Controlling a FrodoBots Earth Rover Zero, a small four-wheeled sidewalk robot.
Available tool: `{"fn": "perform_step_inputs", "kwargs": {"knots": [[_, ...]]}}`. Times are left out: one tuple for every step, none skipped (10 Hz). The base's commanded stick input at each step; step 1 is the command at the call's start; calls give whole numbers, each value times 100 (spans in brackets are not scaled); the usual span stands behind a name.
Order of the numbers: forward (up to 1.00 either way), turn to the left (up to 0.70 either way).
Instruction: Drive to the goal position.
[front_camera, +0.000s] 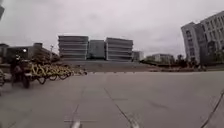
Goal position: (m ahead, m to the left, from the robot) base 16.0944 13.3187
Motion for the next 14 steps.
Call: {"fn": "perform_step_inputs", "kwargs": {"knots": [[100,2],[100,2],[100,2],[100,2],[100,1],[100,1],[100,2],[100,0],[100,0],[100,0],[100,0],[100,0],[100,0],[100,0]]}}
